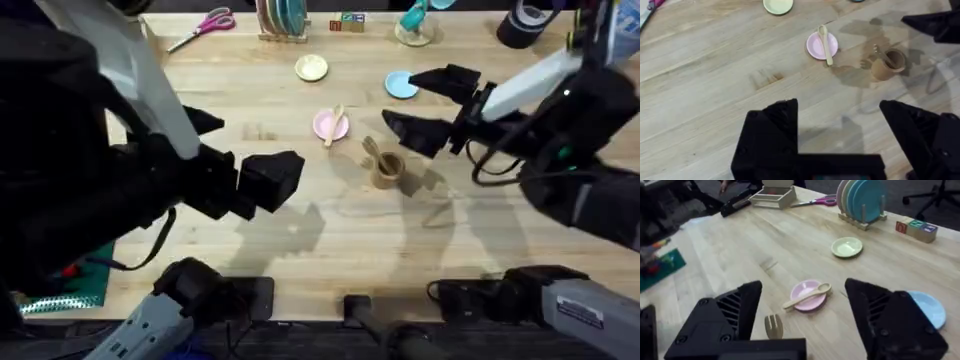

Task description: Pick up a utensil and set it on the pink plate, then put the other utensil in the container.

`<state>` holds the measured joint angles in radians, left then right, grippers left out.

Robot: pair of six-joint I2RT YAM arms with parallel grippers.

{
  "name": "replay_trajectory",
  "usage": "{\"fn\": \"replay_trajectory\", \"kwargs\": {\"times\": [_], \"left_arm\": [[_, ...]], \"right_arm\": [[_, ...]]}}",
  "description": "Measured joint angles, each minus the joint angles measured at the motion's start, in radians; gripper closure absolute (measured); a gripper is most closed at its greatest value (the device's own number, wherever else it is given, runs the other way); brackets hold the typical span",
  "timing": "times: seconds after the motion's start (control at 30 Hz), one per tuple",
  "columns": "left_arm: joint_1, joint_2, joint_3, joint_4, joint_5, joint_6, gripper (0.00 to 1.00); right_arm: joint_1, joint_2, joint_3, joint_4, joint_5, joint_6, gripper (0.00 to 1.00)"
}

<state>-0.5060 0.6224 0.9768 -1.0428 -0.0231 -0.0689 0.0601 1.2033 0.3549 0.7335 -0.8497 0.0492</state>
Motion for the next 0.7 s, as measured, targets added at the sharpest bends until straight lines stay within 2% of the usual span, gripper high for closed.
{"fn": "replay_trajectory", "kwargs": {"times": [0.13,0.27,0.43,0.7], "left_arm": [[0.000,0.000,0.000,0.000,0.000,0.000,0.006],[0.000,0.000,0.000,0.000,0.000,0.000,0.006],[0.000,0.000,0.000,0.000,0.000,0.000,0.006],[0.000,0.000,0.000,0.000,0.000,0.000,0.006]], "right_arm": [[0.001,-0.100,0.101,-0.276,0.086,0.003,0.004],[0.010,-0.218,0.206,-0.585,0.264,0.003,0.004],[0.025,-0.345,0.320,-0.888,0.449,0.003,0.004],[0.035,-0.488,0.460,-1.245,0.560,0.002,0.004]]}}
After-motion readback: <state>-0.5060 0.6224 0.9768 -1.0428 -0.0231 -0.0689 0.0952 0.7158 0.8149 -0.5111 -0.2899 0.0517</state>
